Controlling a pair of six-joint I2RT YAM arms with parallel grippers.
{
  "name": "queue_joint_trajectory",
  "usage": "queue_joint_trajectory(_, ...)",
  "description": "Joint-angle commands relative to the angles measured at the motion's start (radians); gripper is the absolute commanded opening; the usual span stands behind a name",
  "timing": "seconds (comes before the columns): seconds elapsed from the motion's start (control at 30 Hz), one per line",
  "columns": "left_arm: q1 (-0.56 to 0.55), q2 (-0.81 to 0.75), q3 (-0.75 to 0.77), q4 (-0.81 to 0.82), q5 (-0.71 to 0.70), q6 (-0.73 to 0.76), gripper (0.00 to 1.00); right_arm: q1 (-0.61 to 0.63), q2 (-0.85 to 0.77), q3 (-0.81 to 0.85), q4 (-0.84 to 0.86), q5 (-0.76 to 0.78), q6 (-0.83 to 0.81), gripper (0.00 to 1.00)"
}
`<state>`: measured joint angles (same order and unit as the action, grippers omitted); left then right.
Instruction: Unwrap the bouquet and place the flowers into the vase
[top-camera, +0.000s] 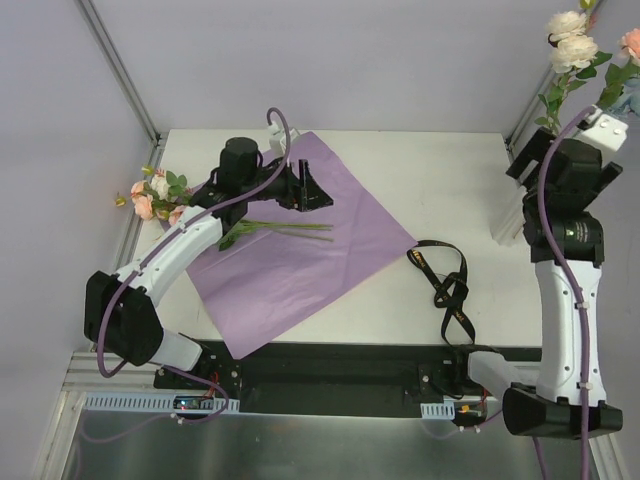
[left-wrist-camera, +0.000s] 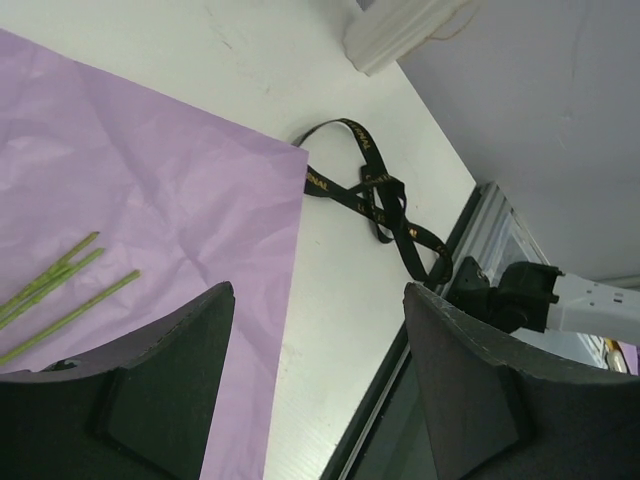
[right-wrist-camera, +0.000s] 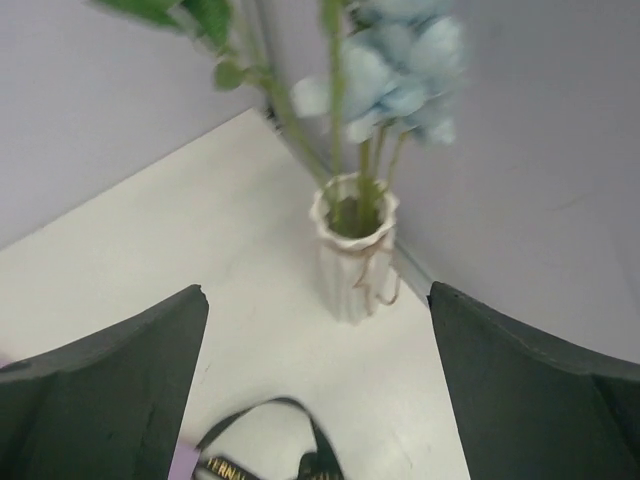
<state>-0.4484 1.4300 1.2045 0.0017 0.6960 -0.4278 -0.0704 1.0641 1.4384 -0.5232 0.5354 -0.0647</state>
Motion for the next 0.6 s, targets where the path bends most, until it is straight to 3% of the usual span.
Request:
queue_joint_trajectory(0.0, 0.062, -0.037, -0.016, 0.023, -0.065, -0.077, 0.67, 0.176, -0.015, 0.019, -0.119, -0.066, -0.021, 0.93)
queue_joint_trajectory(0.13, 0.178, -0.002, -0.031, 0.003, -0.165, -0.150, 0.64, 0.368, -0.004, -0.004, -0.201, -0.009, -0.012, 0.92)
queue_joint_trajectory(0.37, 0.379, 0.144, -0.077, -0.039, -0.135, -0.394, 0.59, 0.658, 0.036, -0.081, -0.241, -0.028, 0.109, 0.90)
queue_joint_trajectory(0.57, 0.401, 0.155, -0.146, -0.039, -0.255, -0.483, 0.62, 0.837, 0.089, -0.133, -0.227, -0.009, 0.199, 0.89)
